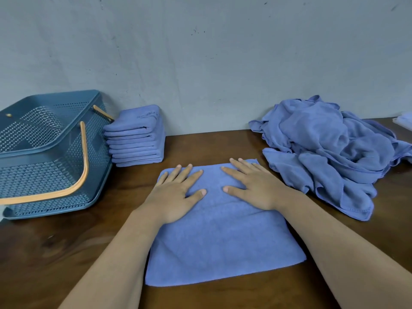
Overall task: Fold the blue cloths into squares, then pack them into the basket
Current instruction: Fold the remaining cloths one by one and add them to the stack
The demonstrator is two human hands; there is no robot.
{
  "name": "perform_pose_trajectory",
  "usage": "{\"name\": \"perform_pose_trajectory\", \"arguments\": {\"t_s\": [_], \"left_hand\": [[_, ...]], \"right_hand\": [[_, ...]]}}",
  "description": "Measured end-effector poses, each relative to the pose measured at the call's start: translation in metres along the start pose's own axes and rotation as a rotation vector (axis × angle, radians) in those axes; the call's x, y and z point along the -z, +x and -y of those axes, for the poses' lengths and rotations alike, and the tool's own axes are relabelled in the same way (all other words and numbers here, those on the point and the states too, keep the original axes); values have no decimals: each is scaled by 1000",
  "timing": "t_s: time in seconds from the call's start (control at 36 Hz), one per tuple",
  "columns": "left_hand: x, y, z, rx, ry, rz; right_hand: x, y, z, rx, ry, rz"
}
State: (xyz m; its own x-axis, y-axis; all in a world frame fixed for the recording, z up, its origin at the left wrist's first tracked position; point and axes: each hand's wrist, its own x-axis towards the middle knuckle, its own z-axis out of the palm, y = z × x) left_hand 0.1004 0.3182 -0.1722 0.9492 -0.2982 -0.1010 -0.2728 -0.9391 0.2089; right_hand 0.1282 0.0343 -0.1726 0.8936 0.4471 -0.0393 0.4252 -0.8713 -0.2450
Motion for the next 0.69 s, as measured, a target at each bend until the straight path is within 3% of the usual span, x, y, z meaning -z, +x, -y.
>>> {"name": "perform_pose_trajectory", "arguments": {"t_s": [0.19,0.31,0.39,0.5,0.56,0.69], "left_hand": [[6,15,-4,45,27,-10],[13,2,-9,109,71,-41],[15,-28,-31,70,4,-117],[2,-83,-55,14,-93,-45],[-6,-105,-54,17,-55,-65],[-11,-143,-33,54,-30,-57]], "right_hand": [[6,18,-8,10,-34,54],[12,6,10,-9,-116,-33],[19,-27,28,-68,58,-112],[6,-88,34,-149,236,-207],[-3,-114,33,-165,160,-247],[-14,-153,28,-123,23,-136]]}}
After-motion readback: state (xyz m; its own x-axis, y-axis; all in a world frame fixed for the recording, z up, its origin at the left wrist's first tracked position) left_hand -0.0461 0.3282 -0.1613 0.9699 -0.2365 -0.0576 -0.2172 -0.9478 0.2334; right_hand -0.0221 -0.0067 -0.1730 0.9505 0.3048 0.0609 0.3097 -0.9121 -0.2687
